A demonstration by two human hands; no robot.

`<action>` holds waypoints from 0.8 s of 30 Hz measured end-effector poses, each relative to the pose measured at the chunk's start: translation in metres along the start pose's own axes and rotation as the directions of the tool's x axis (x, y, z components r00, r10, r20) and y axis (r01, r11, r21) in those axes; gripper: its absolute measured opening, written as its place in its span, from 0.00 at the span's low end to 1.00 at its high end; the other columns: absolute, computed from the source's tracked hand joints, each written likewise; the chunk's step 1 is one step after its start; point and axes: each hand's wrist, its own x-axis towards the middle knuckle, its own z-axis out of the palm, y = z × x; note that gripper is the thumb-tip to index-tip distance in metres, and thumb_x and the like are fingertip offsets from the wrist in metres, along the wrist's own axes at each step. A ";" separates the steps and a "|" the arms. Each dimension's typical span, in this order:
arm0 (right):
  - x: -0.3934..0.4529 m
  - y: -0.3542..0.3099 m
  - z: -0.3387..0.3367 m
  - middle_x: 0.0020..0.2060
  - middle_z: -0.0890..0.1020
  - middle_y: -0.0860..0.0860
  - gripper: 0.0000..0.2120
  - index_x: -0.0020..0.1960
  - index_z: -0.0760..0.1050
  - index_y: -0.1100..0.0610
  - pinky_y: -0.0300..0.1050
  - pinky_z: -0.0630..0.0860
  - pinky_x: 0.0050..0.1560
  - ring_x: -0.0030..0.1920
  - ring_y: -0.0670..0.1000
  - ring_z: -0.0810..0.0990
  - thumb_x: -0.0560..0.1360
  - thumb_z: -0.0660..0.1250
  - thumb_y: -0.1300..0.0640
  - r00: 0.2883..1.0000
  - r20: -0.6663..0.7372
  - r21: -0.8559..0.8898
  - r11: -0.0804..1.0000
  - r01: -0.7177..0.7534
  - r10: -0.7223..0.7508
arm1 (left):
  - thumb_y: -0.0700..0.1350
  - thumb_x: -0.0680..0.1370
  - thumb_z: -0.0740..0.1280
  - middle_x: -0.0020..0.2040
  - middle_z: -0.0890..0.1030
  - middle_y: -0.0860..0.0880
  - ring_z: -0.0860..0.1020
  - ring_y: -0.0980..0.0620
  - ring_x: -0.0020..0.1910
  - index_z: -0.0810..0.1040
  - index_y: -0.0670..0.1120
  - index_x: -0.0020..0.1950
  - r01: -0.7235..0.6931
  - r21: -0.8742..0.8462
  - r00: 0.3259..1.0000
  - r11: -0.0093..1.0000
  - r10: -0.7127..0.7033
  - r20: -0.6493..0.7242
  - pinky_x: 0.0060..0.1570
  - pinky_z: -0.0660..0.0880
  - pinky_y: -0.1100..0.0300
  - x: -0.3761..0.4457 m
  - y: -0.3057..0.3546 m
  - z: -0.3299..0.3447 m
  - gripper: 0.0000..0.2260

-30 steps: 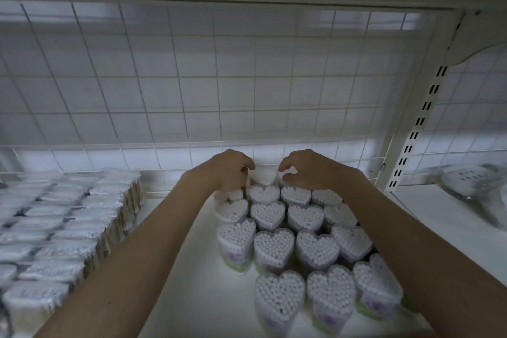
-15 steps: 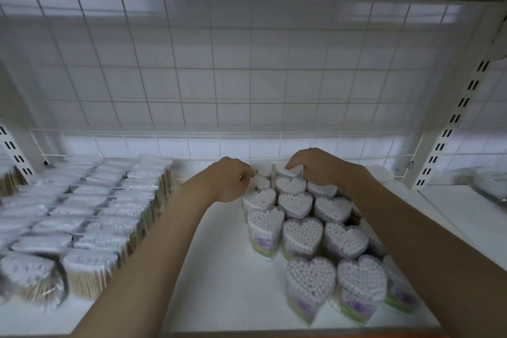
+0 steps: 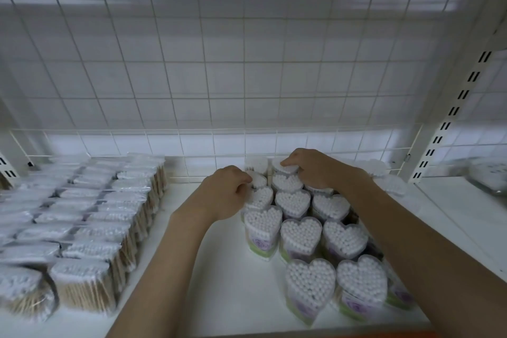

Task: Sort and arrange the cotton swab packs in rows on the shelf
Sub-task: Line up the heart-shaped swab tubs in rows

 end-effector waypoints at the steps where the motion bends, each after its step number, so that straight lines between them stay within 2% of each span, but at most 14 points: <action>1: -0.002 -0.001 -0.001 0.68 0.67 0.54 0.26 0.70 0.67 0.57 0.49 0.64 0.67 0.68 0.55 0.65 0.74 0.55 0.72 1.000 -0.010 0.009 1.000 0.000 0.000 | 0.38 0.79 0.56 0.64 0.73 0.48 0.71 0.48 0.63 0.75 0.45 0.64 0.000 -0.011 1.000 1.000 -0.001 -0.019 0.62 0.67 0.54 0.000 -0.001 0.001 0.16; 5: -0.011 -0.003 -0.003 0.69 0.67 0.54 0.24 0.70 0.66 0.58 0.49 0.66 0.66 0.68 0.54 0.66 0.75 0.54 0.70 0.998 -0.050 0.033 0.999 0.030 -0.028 | 0.37 0.78 0.57 0.64 0.73 0.48 0.71 0.50 0.62 0.75 0.45 0.63 0.026 -0.076 0.993 0.997 -0.034 -0.115 0.62 0.67 0.59 -0.005 -0.005 0.004 0.15; 10: -0.018 -0.005 0.000 0.67 0.69 0.52 0.20 0.68 0.69 0.58 0.43 0.66 0.64 0.66 0.52 0.68 0.77 0.54 0.67 0.993 -0.079 0.045 0.995 0.092 -0.089 | 0.37 0.78 0.60 0.61 0.75 0.50 0.73 0.51 0.60 0.77 0.45 0.61 0.067 -0.156 0.967 0.985 -0.103 -0.235 0.54 0.63 0.69 -0.031 0.000 0.011 0.14; 15: -0.026 -0.010 0.007 0.65 0.71 0.53 0.18 0.67 0.71 0.57 0.46 0.65 0.65 0.65 0.52 0.68 0.80 0.53 0.62 0.983 -0.085 -0.004 0.987 0.161 -0.161 | 0.37 0.78 0.61 0.60 0.75 0.51 0.73 0.53 0.59 0.77 0.45 0.61 0.112 -0.209 0.934 0.972 -0.174 -0.312 0.51 0.62 0.72 -0.056 0.011 0.018 0.14; 18: -0.032 -0.010 0.007 0.64 0.72 0.51 0.17 0.65 0.73 0.56 0.45 0.66 0.63 0.64 0.51 0.69 0.80 0.53 0.61 0.977 -0.119 -0.013 0.984 0.179 -0.179 | 0.37 0.77 0.62 0.60 0.75 0.51 0.74 0.54 0.57 0.77 0.46 0.61 0.129 -0.227 0.918 0.965 -0.202 -0.340 0.49 0.64 0.71 -0.066 0.016 0.022 0.14; 24: -0.041 -0.010 0.002 0.65 0.74 0.50 0.17 0.64 0.74 0.56 0.45 0.67 0.64 0.64 0.51 0.71 0.80 0.53 0.60 0.979 -0.054 -0.027 0.980 0.196 -0.197 | 0.36 0.77 0.62 0.60 0.75 0.50 0.74 0.54 0.58 0.77 0.45 0.60 0.138 -0.233 0.907 0.963 -0.217 -0.360 0.49 0.65 0.70 -0.070 0.024 0.028 0.14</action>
